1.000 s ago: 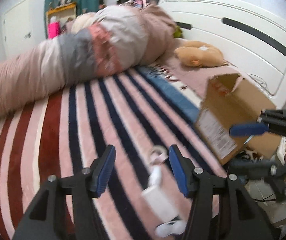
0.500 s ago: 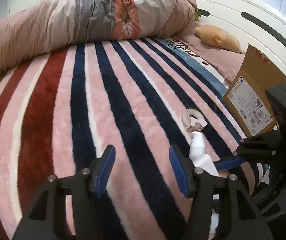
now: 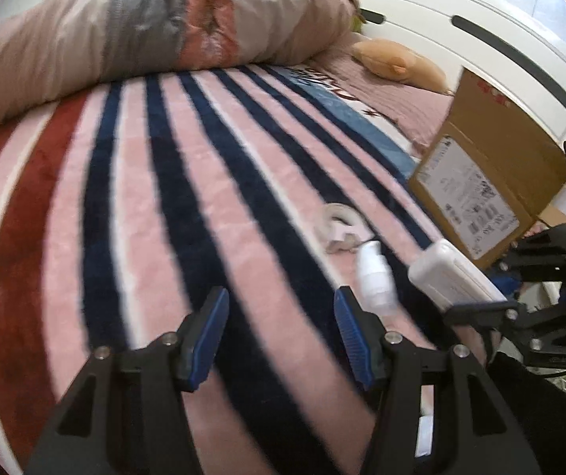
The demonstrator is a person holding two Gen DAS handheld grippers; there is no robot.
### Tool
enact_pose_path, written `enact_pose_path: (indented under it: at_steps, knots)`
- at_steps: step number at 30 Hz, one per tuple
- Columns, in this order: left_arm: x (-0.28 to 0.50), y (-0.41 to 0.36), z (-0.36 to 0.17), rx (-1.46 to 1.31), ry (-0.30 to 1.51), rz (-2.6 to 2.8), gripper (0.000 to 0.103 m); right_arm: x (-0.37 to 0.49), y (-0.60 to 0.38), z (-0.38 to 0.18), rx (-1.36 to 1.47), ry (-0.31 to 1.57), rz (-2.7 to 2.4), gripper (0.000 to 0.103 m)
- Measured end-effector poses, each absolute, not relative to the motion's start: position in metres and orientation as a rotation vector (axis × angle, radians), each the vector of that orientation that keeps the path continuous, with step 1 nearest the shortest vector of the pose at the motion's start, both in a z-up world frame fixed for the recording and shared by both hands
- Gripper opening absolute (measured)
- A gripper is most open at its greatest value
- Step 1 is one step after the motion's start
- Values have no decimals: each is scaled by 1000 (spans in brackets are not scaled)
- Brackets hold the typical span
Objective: Organize rigid objects
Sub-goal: 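Grasp the white power bank with the right gripper while the left grasps the white bottle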
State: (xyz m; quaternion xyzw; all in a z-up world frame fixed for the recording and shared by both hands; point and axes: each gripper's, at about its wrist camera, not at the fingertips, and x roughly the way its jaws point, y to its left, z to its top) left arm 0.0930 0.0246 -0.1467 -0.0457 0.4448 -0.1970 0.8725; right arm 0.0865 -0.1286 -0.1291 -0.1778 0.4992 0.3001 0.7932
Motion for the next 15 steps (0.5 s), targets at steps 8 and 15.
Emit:
enact_pose_path:
  at_steps: [8,15]
  knots:
    - [112,-39,-163,-6,988,-506,40,86,-142,-155,-430,1083,531,13]
    - [116,-41,-164,0,986,-483,22,98,-148,-160,-368,1091,538,13]
